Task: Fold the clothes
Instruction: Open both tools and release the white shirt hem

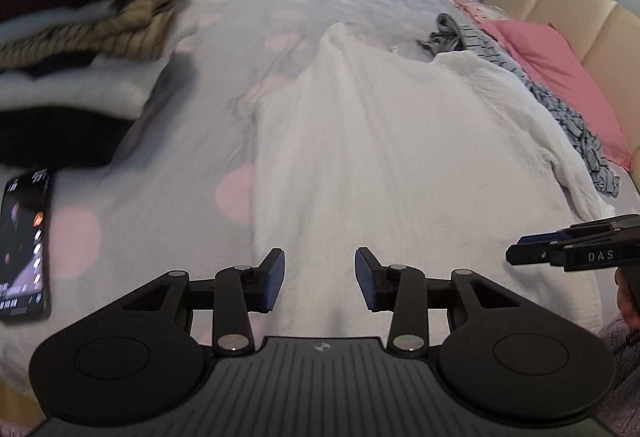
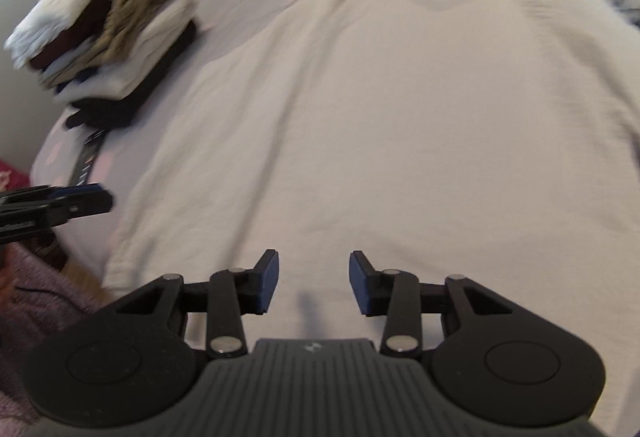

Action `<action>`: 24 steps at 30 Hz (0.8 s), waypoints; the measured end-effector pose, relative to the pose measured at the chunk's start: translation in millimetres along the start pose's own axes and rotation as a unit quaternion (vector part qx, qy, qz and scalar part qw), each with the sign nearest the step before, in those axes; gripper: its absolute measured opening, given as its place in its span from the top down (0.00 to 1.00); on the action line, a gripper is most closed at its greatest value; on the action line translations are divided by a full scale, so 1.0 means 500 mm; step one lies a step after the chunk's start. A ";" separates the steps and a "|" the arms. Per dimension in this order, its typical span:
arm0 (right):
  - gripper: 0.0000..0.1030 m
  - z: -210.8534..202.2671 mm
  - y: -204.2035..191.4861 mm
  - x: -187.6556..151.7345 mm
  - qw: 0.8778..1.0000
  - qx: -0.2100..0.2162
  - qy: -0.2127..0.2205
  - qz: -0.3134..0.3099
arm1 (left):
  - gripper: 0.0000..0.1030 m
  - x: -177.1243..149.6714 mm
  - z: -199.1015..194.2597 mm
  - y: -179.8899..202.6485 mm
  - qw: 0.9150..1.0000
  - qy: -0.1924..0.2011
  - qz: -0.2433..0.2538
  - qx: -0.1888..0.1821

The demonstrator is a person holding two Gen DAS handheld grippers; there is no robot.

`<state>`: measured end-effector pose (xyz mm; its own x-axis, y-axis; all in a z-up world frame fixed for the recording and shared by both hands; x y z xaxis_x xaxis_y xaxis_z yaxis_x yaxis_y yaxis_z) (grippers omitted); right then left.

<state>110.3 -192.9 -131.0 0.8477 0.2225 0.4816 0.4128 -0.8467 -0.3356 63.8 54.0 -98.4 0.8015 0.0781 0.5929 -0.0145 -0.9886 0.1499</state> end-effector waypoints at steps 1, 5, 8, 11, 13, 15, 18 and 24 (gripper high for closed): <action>0.58 -0.013 0.027 0.004 1.000 -0.019 0.006 0.009 | 0.65 0.010 0.004 0.015 1.000 0.001 0.007 -0.003; 0.58 -0.065 0.121 0.015 0.997 -0.074 0.020 0.031 | 0.65 0.047 0.023 0.072 0.999 -0.001 0.041 -0.022; 0.58 -0.106 0.189 0.021 0.992 -0.122 0.029 0.021 | 0.64 0.073 0.042 0.112 0.997 0.001 0.066 -0.028; 0.58 -0.148 0.265 0.022 0.981 -0.187 0.043 -0.002 | 0.65 0.087 0.065 0.138 0.996 0.003 0.079 -0.030; 0.58 -0.175 0.328 0.016 0.975 -0.218 0.050 0.019 | 0.65 0.091 0.080 0.149 0.996 0.000 0.085 -0.030; 0.58 -0.206 0.396 0.008 0.967 -0.240 0.059 0.055 | 0.65 0.092 0.098 0.154 0.996 -0.008 0.087 -0.026; 0.58 -0.251 0.494 -0.008 0.953 -0.257 0.088 0.133 | 0.65 0.098 0.124 0.157 0.996 -0.018 0.088 -0.020; 0.58 -0.315 0.656 -0.040 0.914 -0.275 0.136 0.264 | 0.65 0.108 0.168 0.163 0.996 -0.036 0.080 -0.015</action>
<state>176.3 -551.1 -123.3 0.7346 -0.3536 0.5790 -0.3243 -0.9327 -0.1580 156.3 -33.0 -120.6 0.8281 -0.0896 0.5533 -0.1620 -0.9833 0.0832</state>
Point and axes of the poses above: each gripper's, at about its wrist camera, not at the fingertips, and z roughly the way its jaws point, y to its right, x to its top, the point moved 7 cm from there along z, roughly the way its jaws point, and after that the axes turned 4 degrees about x, right-handed, at the moved point
